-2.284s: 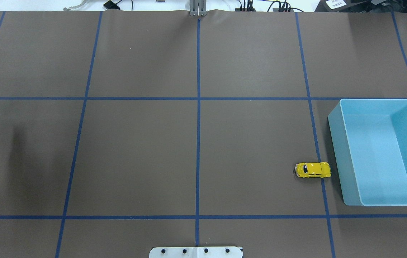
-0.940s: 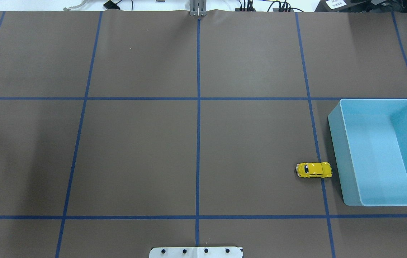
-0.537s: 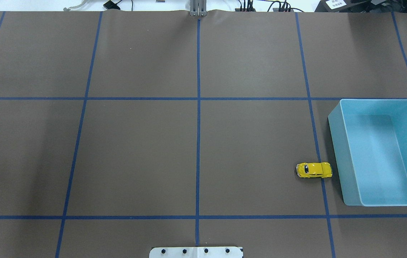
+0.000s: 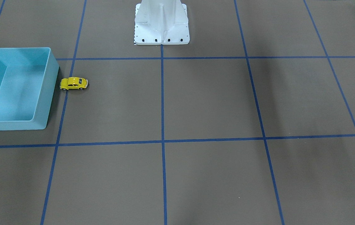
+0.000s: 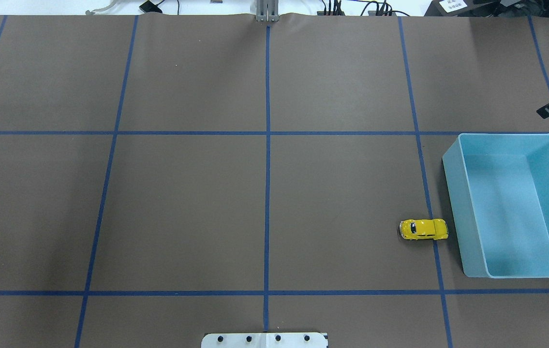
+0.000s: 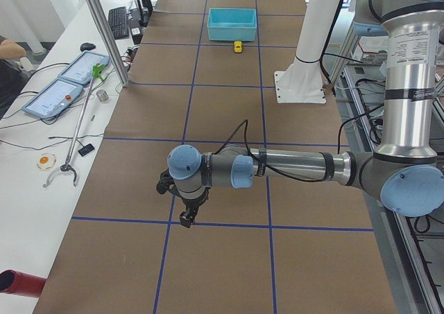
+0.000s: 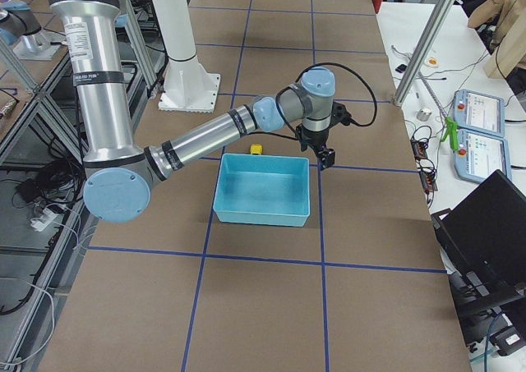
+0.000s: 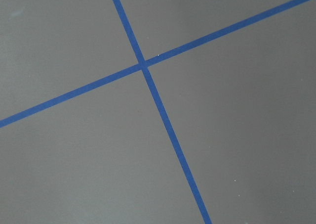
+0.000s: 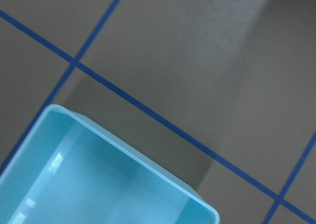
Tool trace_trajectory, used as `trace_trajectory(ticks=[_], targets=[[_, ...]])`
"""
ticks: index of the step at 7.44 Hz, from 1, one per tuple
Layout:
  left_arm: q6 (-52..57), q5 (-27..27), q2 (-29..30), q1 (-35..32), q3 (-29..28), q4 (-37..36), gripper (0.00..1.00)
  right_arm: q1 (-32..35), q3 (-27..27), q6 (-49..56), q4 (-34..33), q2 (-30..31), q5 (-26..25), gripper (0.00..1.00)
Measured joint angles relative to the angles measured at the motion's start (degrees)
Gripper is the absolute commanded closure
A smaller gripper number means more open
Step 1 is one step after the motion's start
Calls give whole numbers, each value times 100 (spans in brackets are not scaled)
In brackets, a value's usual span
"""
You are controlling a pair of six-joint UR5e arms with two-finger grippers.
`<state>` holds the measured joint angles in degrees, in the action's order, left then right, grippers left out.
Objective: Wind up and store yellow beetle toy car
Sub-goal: 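Lower the right gripper over the yellow car beside the bin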
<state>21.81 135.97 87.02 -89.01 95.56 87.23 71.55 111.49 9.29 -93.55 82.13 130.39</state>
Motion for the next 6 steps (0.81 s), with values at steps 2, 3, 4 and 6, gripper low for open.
trace_trajectory(ticks=[2, 3, 4, 6], targets=[[1, 83, -18, -15, 2, -9, 0, -357, 330, 0, -5, -52, 19, 0], [0, 173, -33, -31, 0, -13, 0, -514, 441, 1, -24, -65, 37, 0], [-1, 225, -58, -47, -1, -12, 0, -736, 452, 0, -62, -191, 45, 0], [-1, 256, -104, -69, 11, -6, 0, -1527, 125, -20, -170, -667, 21, 0]])
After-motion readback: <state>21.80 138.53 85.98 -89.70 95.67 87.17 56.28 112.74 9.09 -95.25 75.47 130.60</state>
